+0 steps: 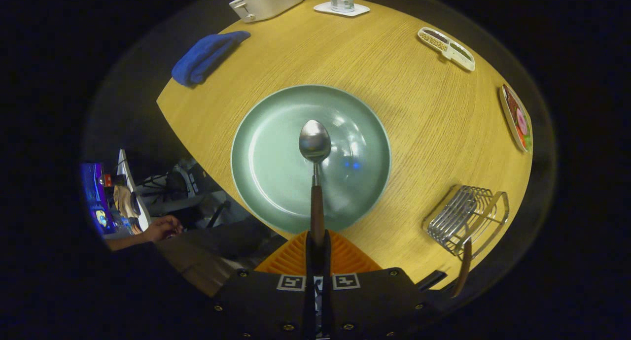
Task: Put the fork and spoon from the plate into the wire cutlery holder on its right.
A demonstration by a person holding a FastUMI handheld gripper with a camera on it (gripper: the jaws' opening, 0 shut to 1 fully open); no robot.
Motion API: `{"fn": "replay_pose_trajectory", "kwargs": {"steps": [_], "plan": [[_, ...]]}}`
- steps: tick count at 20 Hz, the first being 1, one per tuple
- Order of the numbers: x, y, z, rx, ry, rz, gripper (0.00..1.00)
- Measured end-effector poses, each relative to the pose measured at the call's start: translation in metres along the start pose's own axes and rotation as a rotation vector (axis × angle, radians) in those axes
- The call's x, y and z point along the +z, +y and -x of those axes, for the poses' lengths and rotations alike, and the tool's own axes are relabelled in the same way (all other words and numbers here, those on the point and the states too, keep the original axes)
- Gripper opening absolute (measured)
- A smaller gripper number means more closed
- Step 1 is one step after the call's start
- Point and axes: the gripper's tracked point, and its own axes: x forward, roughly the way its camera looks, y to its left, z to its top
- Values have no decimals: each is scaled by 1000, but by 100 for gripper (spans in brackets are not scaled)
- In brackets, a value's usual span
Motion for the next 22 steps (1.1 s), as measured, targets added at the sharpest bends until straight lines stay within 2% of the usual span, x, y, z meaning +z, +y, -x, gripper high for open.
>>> {"fn": "replay_pose_trajectory", "kwargs": {"steps": [2,4,7,11,14,19,22], "plan": [[-4,-13,16,-10,11,17,6],[5,-17,32,22,-47,-23,6],[-2,-25,62,40,-41,-21,5],[-22,-51,101,17,-16,-45,5],[-44,-66,124,42,-18,-98,6],[-73,-115,154,-33,-11,-167,5],[-86,-128,165,-44,5,-201,5]]}}
